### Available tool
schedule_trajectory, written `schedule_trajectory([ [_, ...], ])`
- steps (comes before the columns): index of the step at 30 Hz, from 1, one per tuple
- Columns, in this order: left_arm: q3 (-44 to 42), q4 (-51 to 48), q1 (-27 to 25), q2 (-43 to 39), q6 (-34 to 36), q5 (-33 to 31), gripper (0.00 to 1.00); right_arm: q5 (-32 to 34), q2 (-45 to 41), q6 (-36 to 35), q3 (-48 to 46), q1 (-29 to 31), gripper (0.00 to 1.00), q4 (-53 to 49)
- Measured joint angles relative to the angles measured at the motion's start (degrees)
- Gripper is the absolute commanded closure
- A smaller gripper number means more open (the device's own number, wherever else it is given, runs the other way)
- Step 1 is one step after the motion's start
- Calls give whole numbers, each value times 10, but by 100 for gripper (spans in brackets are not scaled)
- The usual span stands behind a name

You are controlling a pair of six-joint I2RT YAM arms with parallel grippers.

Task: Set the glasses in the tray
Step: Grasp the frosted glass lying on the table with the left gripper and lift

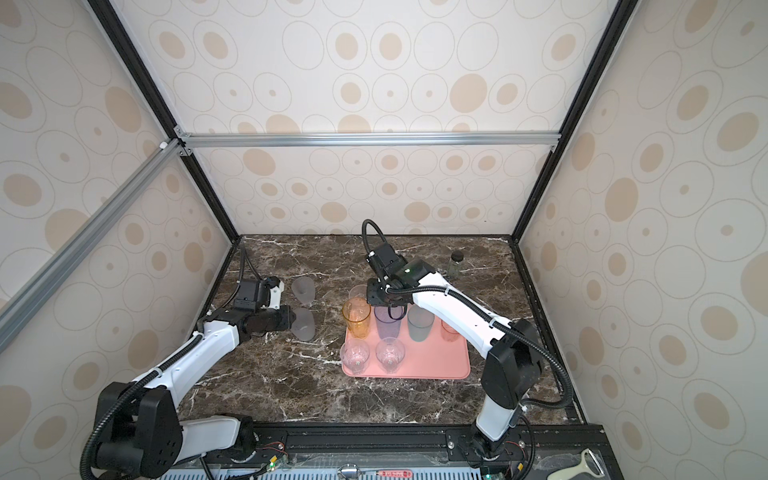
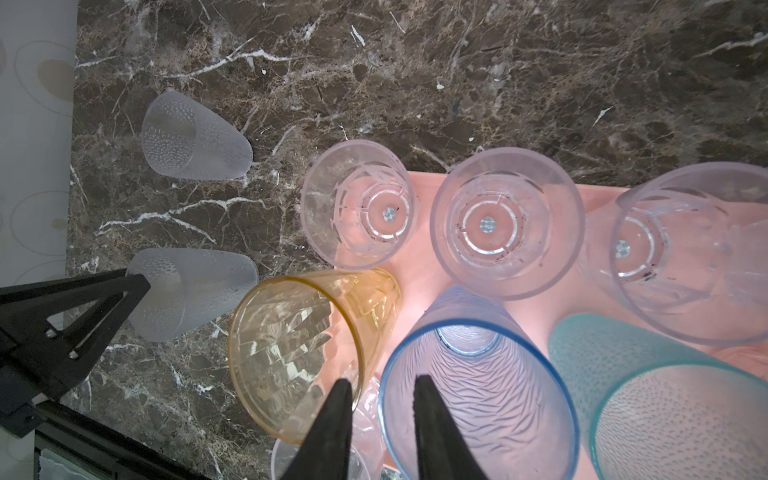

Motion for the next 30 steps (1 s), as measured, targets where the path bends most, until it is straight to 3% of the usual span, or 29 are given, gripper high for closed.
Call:
schedule_trajectory([
  [18,-3,2,0,1,6,-3,100,0,37,-1,73,14,72,-5],
  [30,38,-33,0,-38,-2,-1,100,-4,47,2,118,56,72,-18],
])
